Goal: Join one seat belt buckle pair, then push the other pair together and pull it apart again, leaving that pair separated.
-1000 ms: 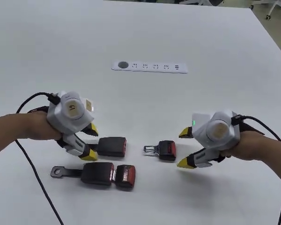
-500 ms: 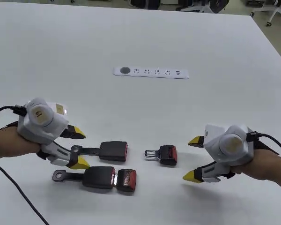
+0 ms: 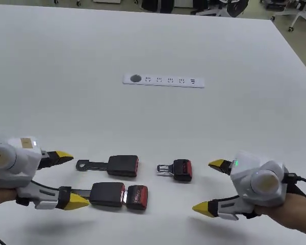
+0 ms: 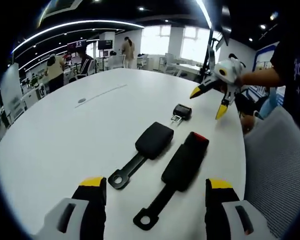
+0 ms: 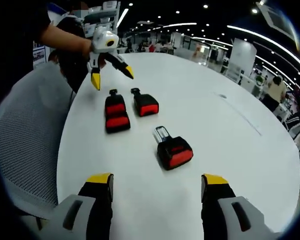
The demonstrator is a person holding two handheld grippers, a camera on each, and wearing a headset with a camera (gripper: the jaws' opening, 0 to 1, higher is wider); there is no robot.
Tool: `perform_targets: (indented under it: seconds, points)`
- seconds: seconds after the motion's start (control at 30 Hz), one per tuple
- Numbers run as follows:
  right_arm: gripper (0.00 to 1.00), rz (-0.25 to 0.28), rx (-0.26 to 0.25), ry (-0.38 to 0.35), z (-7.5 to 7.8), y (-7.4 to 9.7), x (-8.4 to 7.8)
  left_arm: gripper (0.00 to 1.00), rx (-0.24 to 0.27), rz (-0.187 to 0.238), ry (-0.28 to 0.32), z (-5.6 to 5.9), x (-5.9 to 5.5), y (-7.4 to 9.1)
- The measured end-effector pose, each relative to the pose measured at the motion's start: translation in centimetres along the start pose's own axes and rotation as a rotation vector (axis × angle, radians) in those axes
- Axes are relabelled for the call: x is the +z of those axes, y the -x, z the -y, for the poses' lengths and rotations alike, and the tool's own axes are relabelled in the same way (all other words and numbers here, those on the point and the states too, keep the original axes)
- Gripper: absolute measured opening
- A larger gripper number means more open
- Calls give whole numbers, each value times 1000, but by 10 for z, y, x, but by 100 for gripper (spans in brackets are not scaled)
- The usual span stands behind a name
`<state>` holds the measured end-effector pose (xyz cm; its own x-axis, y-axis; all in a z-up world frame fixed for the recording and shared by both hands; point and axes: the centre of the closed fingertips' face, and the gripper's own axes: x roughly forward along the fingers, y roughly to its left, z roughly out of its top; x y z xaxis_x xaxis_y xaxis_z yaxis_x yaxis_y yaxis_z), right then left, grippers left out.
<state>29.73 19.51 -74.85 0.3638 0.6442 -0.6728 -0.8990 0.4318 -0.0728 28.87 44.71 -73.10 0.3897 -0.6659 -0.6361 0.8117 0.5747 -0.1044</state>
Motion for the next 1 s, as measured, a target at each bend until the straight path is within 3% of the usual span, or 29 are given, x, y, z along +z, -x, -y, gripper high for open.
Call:
perform_targets:
  seconds: [0.3,0.4,0.5,0.67,0.87,1.0]
  points:
    - [87,91,-48,-70,-20,0,2,99,50,123,30,11,5,3]
    - [92,111,-79,-99,-20,2,4,100,61,150,38,13,6,3]
    - [97,146,-94,-124,-20,4,8,100,79,204,41,13,9,6]
    - [99,166,-99,-132,-24,3,11,100,85,196,8,22,4,5]
    - [99,190,-110,-160,-25,4,13,100,105,221,27,14,2,8]
    - [99,197,-115,-167,-25,4,14,100,103,209,26,13,-3,8]
